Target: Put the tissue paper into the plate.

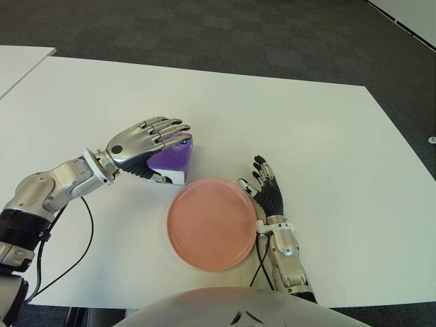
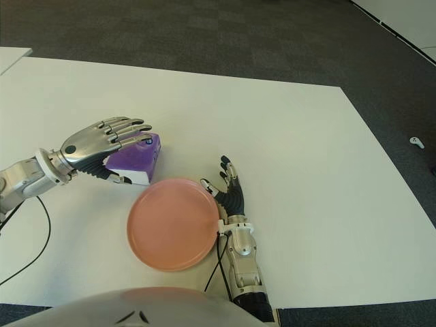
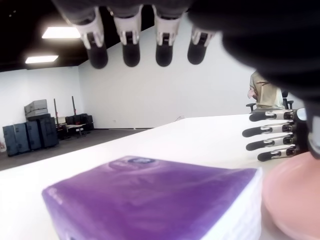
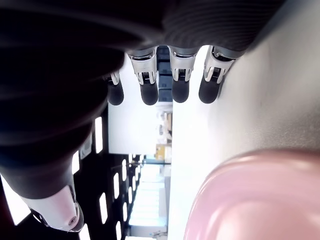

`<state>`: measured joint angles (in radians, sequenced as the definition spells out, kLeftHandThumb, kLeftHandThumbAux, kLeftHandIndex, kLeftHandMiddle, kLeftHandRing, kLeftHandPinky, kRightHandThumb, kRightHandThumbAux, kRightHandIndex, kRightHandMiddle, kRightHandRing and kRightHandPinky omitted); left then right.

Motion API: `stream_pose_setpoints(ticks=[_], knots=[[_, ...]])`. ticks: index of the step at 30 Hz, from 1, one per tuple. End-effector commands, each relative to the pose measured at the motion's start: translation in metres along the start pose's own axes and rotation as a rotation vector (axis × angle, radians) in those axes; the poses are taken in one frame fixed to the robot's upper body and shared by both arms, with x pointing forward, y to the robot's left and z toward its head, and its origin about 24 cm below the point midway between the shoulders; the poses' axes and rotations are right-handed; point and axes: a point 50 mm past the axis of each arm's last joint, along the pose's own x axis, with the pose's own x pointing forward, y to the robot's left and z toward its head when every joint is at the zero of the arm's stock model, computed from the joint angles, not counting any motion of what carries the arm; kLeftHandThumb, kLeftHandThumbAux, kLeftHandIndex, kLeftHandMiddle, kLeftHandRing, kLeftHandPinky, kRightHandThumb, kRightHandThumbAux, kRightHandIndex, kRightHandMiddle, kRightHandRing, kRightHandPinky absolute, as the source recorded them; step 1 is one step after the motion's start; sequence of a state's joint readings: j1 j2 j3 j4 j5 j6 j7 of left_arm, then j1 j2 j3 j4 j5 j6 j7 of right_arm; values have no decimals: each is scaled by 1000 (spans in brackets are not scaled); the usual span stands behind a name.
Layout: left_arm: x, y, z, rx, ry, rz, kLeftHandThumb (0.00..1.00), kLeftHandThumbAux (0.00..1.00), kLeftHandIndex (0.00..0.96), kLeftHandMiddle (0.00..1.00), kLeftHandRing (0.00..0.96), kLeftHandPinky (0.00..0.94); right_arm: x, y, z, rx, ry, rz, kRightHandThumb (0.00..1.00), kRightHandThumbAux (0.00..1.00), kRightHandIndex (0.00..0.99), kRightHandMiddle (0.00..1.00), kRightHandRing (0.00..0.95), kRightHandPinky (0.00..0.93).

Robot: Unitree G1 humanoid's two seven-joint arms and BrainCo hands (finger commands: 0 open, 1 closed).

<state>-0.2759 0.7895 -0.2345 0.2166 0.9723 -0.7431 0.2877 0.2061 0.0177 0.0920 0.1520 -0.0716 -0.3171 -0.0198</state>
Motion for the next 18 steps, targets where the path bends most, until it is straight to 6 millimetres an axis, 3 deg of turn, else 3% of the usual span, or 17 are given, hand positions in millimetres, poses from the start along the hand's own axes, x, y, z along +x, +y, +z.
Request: stream_pose_setpoints(ticks=[1,18], knots=[[2,-4,-1,-3,-7,-47,38,392,0,0,0,0,-20,-1,-33,3,189,-8,0,724,0,0,0,0],[9,-8,-14,65,38,-68,37,379,0,0,0,0,-19,-3,-34,-3,185,-3,0,710,0,0,0,0]])
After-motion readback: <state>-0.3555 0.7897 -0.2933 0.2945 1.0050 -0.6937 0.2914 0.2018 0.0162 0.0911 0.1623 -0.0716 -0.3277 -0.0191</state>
